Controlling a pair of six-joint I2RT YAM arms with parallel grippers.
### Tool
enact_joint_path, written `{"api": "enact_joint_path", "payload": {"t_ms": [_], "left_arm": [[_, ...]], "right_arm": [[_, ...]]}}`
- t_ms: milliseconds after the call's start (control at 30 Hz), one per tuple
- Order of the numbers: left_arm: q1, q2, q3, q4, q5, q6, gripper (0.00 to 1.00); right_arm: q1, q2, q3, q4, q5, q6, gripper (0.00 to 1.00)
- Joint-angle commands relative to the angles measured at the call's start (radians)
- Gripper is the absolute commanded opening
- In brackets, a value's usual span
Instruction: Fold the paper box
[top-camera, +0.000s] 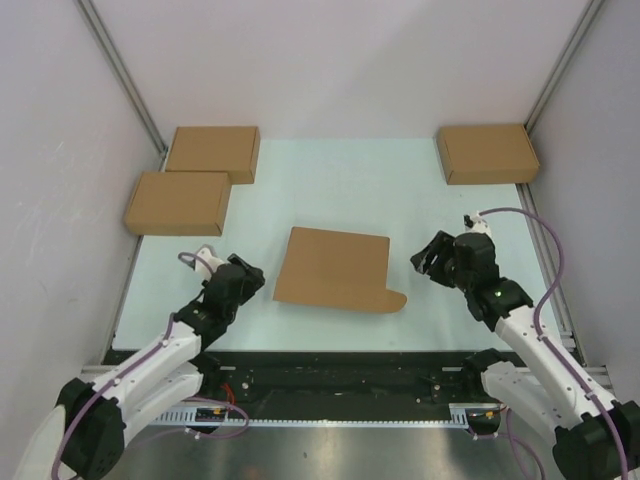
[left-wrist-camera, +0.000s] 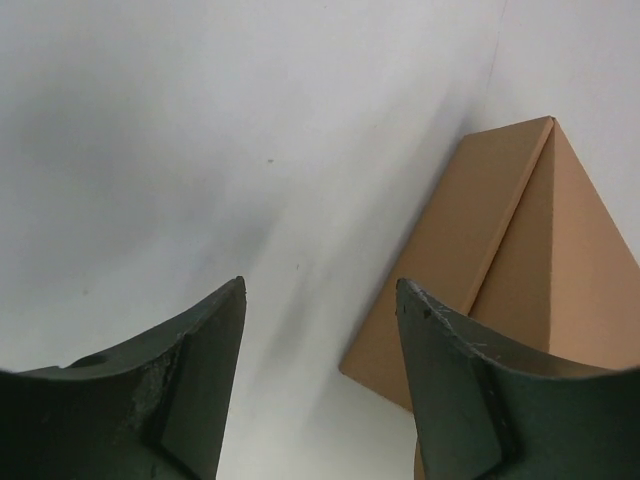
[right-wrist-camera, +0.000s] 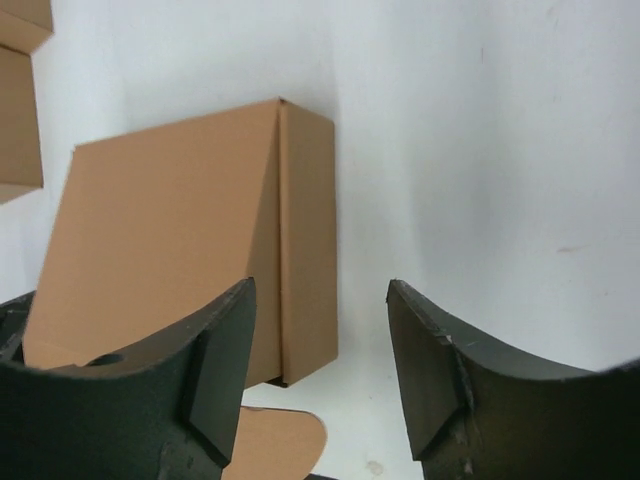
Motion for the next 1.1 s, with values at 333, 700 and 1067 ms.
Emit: {"api": "enact_joint_path", "payload": {"t_ms": [333, 700, 1067], "left_arm": [[0.011, 0.355, -0.076, 0.339, 0.204, -0.152, 0.64], [0.067, 0.671, 0.174, 0.442, 0.285, -0.042, 0.64], [0.2, 0.689, 0.346, 0.343, 0.247, 0.075, 0.65]], "right_arm": [[-0.037, 0.427, -0.278, 0.688, -0.343, 0.285, 0.55], [-0.1, 0.771, -0.147, 0.947, -0.438, 0.332, 0.55], [-0.206, 0.641, -0.076, 0.683, -0.307, 0.214, 0.57]]}}
